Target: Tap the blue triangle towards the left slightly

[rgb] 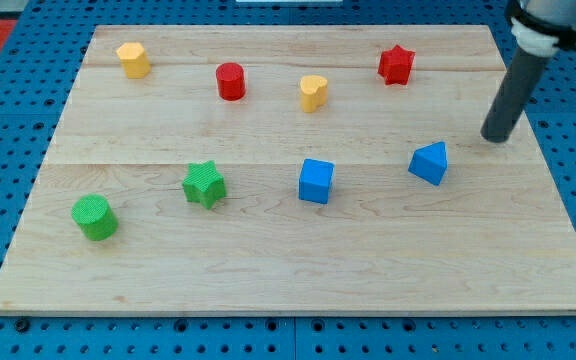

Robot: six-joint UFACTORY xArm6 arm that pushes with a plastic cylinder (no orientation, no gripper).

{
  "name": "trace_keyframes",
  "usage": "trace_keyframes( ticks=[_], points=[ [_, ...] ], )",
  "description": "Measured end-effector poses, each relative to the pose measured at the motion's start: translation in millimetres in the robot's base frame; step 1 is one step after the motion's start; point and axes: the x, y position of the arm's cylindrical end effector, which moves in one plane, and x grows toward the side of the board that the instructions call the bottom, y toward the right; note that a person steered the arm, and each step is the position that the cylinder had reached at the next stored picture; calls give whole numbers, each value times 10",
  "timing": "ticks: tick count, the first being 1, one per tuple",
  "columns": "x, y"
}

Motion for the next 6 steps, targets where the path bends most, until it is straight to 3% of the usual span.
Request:
trace_keyframes(
  ticks=[2, 4, 6],
  points=[
    [299, 359],
    [313, -407],
    [375, -665]
  ],
)
